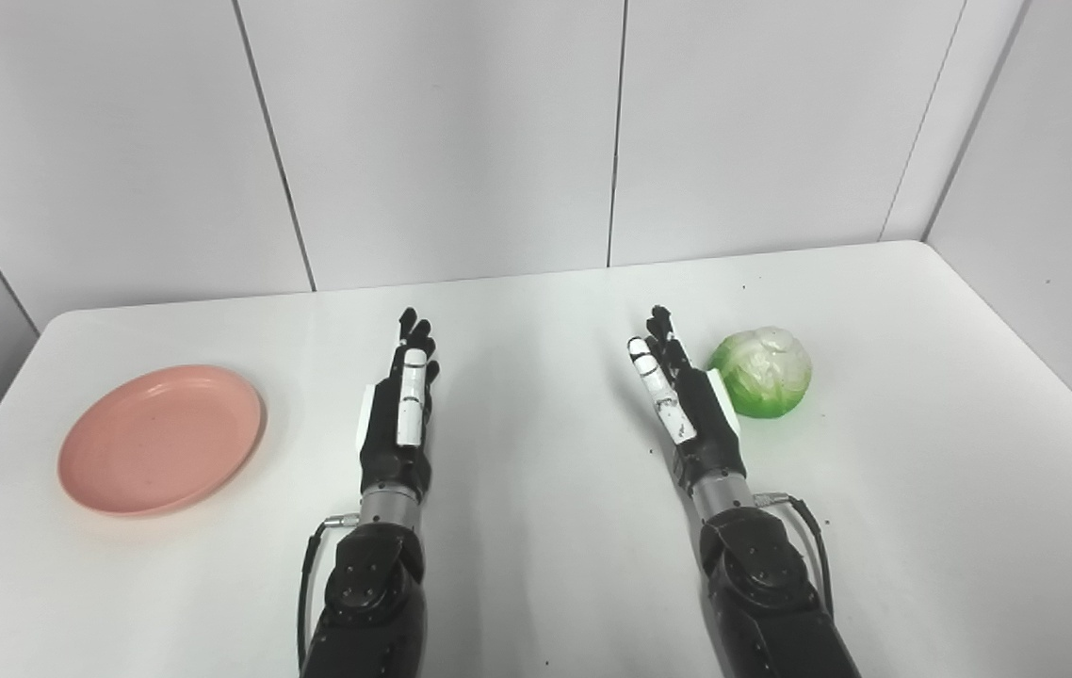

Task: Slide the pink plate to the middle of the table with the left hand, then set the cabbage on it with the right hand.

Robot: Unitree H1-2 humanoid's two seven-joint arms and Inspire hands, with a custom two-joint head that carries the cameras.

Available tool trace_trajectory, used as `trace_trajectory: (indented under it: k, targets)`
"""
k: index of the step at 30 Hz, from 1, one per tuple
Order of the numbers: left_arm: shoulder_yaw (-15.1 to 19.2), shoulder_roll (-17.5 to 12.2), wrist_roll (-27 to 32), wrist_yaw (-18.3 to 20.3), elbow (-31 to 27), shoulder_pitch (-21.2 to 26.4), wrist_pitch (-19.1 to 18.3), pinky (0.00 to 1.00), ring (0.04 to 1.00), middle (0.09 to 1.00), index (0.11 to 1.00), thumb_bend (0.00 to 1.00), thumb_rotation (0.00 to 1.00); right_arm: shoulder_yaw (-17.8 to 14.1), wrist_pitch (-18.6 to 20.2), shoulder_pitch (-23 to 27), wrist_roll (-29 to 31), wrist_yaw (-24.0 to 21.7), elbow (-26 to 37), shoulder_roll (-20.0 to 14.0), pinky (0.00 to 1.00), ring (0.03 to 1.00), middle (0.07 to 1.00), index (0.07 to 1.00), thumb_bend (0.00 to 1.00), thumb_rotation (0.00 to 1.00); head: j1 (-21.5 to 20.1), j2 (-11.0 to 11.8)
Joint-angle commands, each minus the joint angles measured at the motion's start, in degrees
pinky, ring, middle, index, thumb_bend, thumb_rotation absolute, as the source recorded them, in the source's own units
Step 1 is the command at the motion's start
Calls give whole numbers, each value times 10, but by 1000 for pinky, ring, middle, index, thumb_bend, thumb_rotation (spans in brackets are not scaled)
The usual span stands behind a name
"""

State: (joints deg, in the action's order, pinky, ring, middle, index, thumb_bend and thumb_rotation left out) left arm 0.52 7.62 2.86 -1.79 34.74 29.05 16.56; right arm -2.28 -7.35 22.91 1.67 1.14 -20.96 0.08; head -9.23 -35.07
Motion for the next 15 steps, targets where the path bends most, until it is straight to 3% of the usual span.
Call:
trace_trajectory:
  k: [1,5,9,12,15]
  targets:
    - [-4,2,-8,-4,-7,1,-8,1000,1000,1000,1000,656,1000,1,-36,16,0,-1,18,-1,1000,1000,1000,1000,612,837,1,0]
    - [-6,1,-16,-8,13,2,36,1000,1000,1000,1000,626,1000,-1,-29,14,10,-6,21,0,1000,1000,1000,1000,613,807,0,0]
    - [-12,-5,-27,-6,11,1,20,1000,1000,1000,1000,649,1000,-2,-16,10,16,-8,34,2,1000,1000,1000,1000,600,807,-1,0]
    - [-7,-4,-1,17,-16,-1,-20,1000,1000,1000,1000,663,1000,-3,-16,7,23,-7,40,7,1000,1000,1000,1000,626,792,-5,-1]
    - [-6,-3,11,31,-30,-8,-27,1000,1000,1000,1000,676,1000,-4,-2,2,37,-7,55,15,1000,1000,1000,1000,633,758,-15,-1]
